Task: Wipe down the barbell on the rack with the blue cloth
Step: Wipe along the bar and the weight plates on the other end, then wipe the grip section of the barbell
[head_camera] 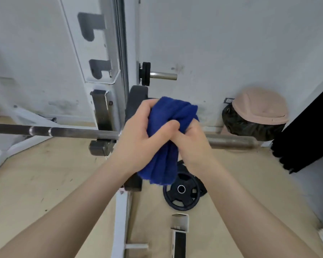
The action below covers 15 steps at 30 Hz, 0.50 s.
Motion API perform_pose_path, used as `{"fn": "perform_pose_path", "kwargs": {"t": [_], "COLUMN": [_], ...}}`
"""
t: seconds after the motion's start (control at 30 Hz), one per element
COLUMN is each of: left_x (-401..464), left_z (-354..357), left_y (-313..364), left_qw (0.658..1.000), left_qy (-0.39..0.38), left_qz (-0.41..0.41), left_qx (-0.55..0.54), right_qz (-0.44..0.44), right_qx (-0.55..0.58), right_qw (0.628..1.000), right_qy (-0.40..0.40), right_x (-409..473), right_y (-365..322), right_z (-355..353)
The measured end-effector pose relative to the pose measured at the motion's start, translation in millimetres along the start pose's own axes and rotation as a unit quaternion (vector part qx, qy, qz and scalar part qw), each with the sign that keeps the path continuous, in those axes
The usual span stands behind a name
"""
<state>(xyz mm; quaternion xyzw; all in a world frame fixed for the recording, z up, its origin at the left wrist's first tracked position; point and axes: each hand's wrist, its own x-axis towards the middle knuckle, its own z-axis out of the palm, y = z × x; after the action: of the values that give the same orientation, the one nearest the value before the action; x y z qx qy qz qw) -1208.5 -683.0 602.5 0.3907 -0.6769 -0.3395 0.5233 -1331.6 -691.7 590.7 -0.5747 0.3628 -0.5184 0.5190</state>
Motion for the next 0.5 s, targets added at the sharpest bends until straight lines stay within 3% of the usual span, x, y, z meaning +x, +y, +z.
{"fn": "perform_pose_path", "kwargs": {"t": [0.1, 0.2, 0.33, 0.43, 0.5], "left_x": [-12.2, -33.0, -72.4, -104.0, -123.8], "left_z": [-65.5, -143.1, -243.8, -309.7, -347.0], "left_y": [-3.1, -11.6, -33.3, -55.6, -68.9], "left_qw": [0.999, 0.996, 0.992, 0.986, 0.978], "left_qy": [0.042, 0.088, 0.115, 0.095, 0.095], "left_qz": [-0.017, -0.025, -0.058, -0.135, -0.187], "left_qx": [-0.008, -0.018, -0.006, 0.006, 0.023], "right_qz": [-0.013, 0.027, 0.128, 0.227, 0.226], "right_qx": [0.009, 0.016, 0.038, -0.104, -0.264], "right_qw": [0.997, 0.982, 0.966, 0.942, 0.92], "right_qy": [-0.071, -0.188, -0.22, -0.225, -0.182], "right_x": [9.1, 18.2, 37.8, 54.6, 65.3], "right_y": [-2.1, -0.3, 21.1, 23.9, 27.9], "right_z": [64.4, 137.2, 236.2, 291.8, 316.0]}}
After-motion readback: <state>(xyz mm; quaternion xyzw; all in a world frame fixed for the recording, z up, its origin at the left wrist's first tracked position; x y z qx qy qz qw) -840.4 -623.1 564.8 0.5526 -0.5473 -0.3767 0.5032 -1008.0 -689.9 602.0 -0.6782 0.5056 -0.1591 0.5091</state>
